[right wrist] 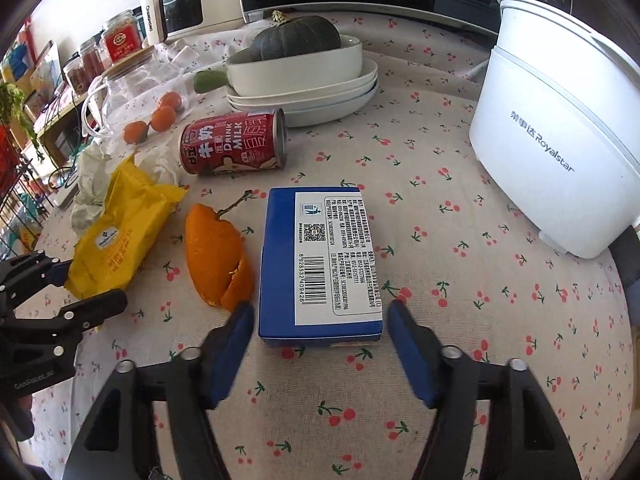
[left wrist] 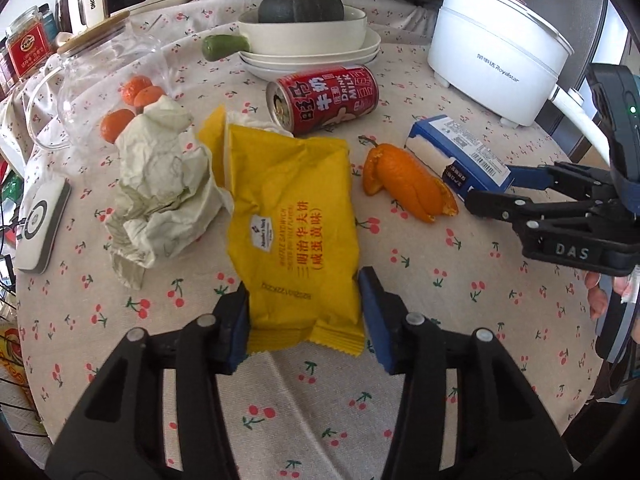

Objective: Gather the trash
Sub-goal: 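Grasp the yellow snack packet with the left gripper while the right grasps the blue milk box, then carry the yellow packet and milk box over the bin and open both grippers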

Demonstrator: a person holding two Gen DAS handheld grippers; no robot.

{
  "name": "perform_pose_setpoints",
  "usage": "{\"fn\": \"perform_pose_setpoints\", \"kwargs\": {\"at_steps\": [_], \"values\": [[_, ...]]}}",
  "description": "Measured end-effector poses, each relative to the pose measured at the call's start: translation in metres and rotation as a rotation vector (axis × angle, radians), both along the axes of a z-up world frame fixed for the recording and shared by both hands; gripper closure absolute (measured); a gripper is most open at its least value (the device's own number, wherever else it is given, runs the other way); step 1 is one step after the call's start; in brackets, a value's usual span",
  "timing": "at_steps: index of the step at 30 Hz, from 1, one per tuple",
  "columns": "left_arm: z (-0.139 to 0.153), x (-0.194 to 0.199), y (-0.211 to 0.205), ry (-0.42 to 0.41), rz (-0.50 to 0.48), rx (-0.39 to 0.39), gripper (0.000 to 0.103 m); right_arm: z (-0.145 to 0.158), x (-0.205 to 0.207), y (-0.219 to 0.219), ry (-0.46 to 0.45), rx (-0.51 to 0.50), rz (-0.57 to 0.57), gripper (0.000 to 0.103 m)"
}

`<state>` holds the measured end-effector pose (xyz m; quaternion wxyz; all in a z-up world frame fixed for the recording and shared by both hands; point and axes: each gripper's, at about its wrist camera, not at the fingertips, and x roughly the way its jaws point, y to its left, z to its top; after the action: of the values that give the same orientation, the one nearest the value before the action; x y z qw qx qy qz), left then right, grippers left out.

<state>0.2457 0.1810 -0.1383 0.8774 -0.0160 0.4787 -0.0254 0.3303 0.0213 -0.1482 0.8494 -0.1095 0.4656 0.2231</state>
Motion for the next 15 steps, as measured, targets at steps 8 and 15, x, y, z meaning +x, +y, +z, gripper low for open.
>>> {"fn": "perform_pose_setpoints", "kwargs": {"at_steps": [8,15], "values": [[0.018,-0.015,-0.007,-0.014,-0.007,-0.01,0.052,0.018,-0.023,-0.02,-0.01,0.007,0.005,0.045],[0.034,-0.044,-0.026,-0.009,-0.015,-0.035,0.052,0.052,-0.072,-0.057,-0.051,0.002,-0.012,0.045]]}}
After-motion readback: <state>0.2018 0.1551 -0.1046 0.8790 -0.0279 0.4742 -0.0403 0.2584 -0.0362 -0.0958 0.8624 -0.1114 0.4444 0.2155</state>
